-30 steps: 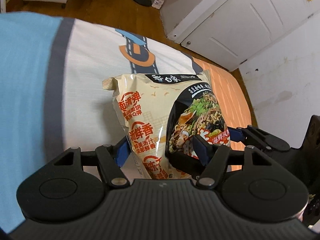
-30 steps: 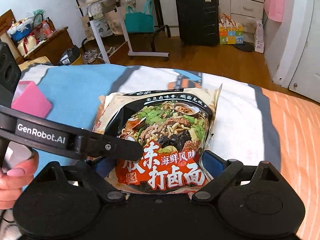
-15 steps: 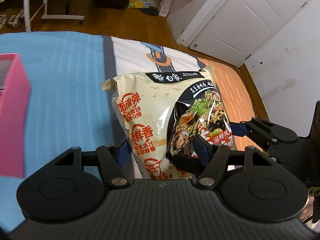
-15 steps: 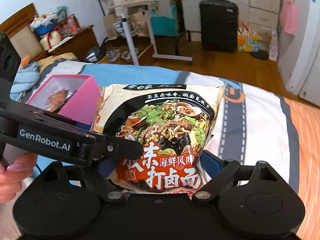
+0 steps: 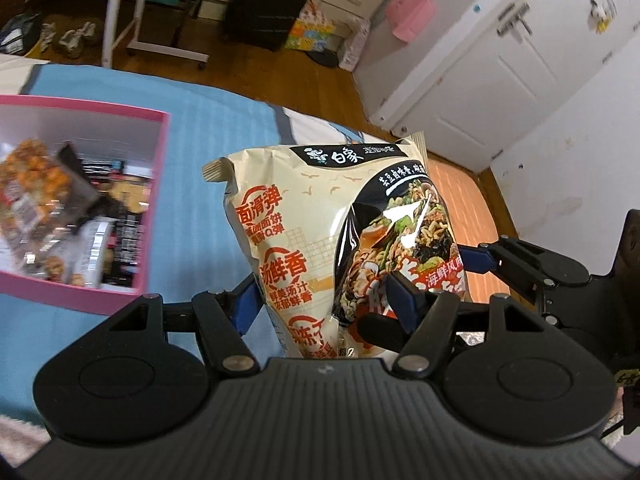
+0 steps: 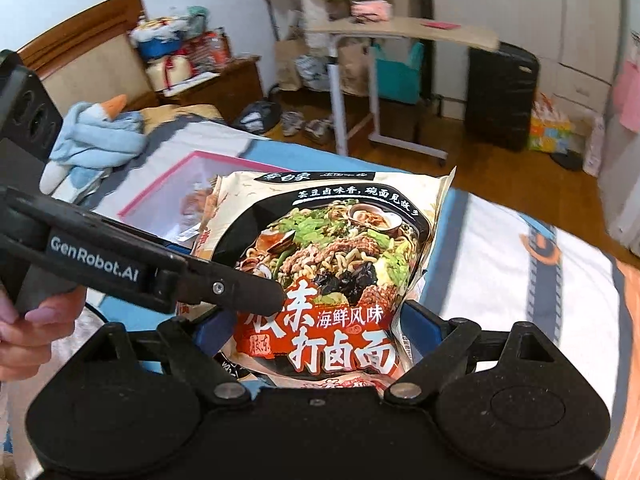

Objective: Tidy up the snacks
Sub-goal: 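Carry the noodle pack over the pink box with both tools, then lower the noodle pack into the pink box and open both tools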

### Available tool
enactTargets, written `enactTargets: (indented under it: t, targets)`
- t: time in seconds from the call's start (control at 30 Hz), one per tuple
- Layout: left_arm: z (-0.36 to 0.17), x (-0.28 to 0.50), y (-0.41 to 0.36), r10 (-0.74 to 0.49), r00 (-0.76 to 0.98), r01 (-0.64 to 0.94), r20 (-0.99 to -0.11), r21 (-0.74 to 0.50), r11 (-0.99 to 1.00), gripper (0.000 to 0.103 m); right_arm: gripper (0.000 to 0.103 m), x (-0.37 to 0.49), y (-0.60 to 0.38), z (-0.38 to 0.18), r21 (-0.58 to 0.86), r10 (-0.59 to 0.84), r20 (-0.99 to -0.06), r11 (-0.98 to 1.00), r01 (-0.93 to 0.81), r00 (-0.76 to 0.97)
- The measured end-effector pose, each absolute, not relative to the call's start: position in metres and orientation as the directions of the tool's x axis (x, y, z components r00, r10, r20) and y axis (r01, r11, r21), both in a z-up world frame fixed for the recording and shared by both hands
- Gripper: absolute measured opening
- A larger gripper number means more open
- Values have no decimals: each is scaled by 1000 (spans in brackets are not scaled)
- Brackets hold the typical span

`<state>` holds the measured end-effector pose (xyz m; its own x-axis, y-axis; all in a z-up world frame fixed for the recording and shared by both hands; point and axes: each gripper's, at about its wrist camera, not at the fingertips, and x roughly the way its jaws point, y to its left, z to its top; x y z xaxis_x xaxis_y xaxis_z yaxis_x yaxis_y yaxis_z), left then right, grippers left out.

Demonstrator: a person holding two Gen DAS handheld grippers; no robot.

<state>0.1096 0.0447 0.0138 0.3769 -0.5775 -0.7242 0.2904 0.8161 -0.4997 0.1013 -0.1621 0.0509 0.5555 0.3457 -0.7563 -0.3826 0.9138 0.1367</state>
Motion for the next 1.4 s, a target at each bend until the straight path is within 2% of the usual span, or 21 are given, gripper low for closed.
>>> enactTargets:
  t: [0.1,0.2,0.27,0.33,0.43,0.6,0.8,0.9,1.0,1.1,1.27,1.4]
  targets:
    - [20,116,79,-591,405,276,-697,-523,806,64,91,112,-137,60,135,367,-744,901,-413,558]
    - [21,128,118,-613,445,250,-653,-566,785,64,80,120,-111,67,72,355,-726,891,-448,589]
    - [18,137,137,-607,471,228,-641,-576,785,65,74,130,-102,67,90,373,-726,885,-458,577]
    - [14,145,153,-586,498,204,-639,-570,796,65,64,141,-93,64,122,401,-723,876,-468,562]
    - [4,155,175,-571,509,177,-645,-571,802,66,57,153,-83,55,167,436,-724,863,-477,535]
    - [-24,177,201,-538,513,110,-669,-571,814,67,56,179,-59,28,211,458,-746,851,-480,484]
    - [-50,200,218,-466,528,71,-710,-509,858,67,56,196,-39,-7,270,484,-759,842,-466,435]
    - [-62,209,220,-427,521,55,-739,-470,881,65,55,201,-29,-24,274,484,-773,838,-472,410]
    - [-69,215,212,-346,524,66,-779,-368,928,65,54,199,-22,-35,287,499,-776,824,-488,385]
    - [-78,219,193,-299,499,118,-814,-278,953,64,53,190,-16,-43,196,447,-781,839,-508,436]
    - [-81,219,173,-278,509,177,-815,-217,960,64,52,183,-15,-51,108,383,-792,854,-509,475]
    - [-85,218,170,-260,520,159,-814,-207,965,66,52,180,-9,-57,32,339,-796,852,-523,503]
